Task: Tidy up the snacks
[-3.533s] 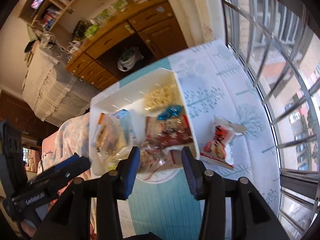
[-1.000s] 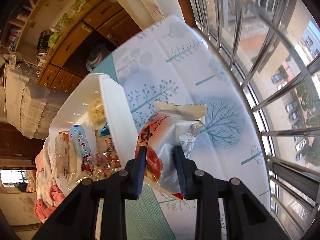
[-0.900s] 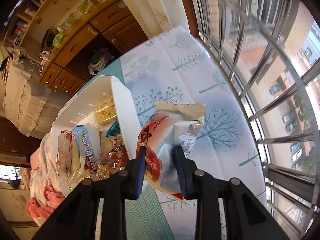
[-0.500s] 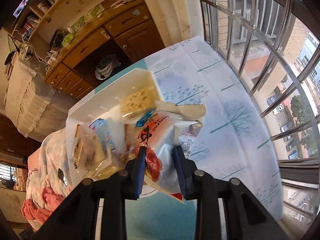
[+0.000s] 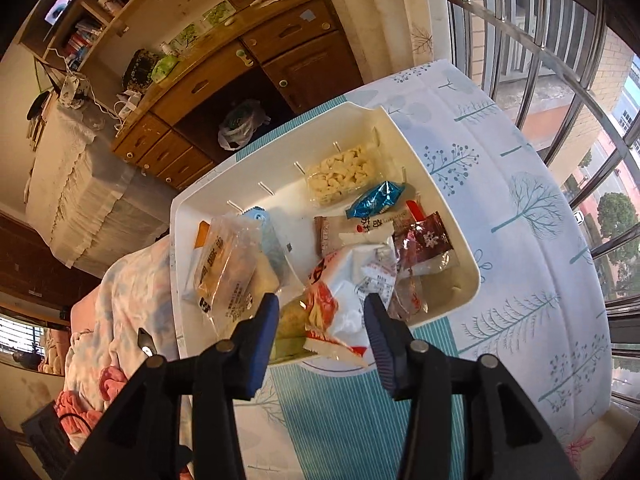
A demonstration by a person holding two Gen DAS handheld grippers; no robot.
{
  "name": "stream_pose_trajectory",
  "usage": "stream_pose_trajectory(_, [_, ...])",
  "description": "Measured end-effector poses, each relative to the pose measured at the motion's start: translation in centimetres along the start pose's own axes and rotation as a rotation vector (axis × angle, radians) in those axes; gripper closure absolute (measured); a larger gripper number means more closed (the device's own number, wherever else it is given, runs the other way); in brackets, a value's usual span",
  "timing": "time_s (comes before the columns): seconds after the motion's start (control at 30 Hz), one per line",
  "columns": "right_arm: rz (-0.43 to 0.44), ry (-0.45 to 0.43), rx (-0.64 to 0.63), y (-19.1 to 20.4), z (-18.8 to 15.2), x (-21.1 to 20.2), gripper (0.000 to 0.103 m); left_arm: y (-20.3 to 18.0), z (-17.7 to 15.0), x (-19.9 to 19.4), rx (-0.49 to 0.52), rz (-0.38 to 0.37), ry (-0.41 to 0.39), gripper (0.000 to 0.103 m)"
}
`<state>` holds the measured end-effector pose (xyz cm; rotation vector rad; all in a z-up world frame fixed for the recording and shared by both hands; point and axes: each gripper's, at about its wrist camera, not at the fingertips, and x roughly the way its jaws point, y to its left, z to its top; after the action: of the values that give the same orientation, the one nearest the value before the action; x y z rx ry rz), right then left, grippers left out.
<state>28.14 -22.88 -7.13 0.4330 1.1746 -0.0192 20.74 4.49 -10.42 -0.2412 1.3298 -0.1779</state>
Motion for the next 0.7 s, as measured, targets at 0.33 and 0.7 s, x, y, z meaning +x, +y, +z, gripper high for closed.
stream_pose_trajectory(0.33, [-0.043,-0.009,-0.191,-1.0,-6.1,-2.9,0.039,-0.8,-3.4,-2.3,-0.001,-0.035,-0.105,0.028])
stream_pose_trajectory(0.7, [-0.068,0.077,-0.331,-4.6,-14.4,-6.6,0.018,-3.9,-11.1,-3.6,-0.012,0.013,-0.074,0.019])
